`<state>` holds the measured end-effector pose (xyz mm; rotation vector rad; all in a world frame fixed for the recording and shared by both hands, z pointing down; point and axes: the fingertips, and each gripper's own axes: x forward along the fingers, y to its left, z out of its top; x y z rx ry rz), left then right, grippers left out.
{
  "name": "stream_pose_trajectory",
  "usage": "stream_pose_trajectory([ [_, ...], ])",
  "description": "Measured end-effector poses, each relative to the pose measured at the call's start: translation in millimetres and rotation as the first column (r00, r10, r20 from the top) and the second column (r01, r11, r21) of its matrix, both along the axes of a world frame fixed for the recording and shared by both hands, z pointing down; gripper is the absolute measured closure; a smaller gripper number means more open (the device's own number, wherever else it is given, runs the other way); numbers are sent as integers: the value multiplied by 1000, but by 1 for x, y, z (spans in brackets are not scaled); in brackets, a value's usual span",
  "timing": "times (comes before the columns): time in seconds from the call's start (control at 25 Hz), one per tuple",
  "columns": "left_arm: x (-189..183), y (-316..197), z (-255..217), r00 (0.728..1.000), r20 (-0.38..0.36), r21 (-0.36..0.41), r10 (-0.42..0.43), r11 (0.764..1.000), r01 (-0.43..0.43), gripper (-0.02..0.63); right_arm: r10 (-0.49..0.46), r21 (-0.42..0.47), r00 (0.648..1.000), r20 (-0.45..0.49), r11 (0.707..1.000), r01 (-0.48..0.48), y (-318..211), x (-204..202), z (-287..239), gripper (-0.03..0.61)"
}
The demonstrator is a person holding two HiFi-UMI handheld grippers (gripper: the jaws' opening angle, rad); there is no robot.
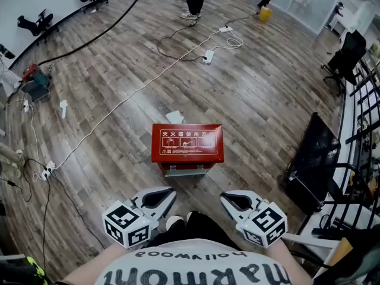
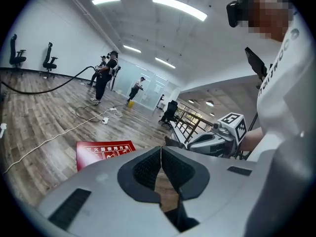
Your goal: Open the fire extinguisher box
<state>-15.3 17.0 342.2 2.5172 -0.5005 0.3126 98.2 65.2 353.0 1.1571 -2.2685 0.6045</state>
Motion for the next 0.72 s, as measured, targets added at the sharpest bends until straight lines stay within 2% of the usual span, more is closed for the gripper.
stream_pose_trajectory([
  [0.16,10,-5,6,999,-10,-28,-31,999,31,603,10,7,1000,5,1000,-10,-8,12,3,568],
  [0.28,14,-6,9,998,-21,-68,-59,996,57,603,-12,-6,1000,10,1000,12,-10,15,8,568],
  [0.44,17,-3,17,995,-3,-84,-95,992,95,603,-54,-24,999,8,998,54,-10,18,22,568],
  [0.6,13,-12,25,987,0,-96,-162,982,161,603,-82,-37,997,18,996,82,-17,21,40,568],
  [0.72,7,-18,35,974,5,-107,-226,969,225,603,-103,-30,995,-20,994,102,-26,31,55,568],
])
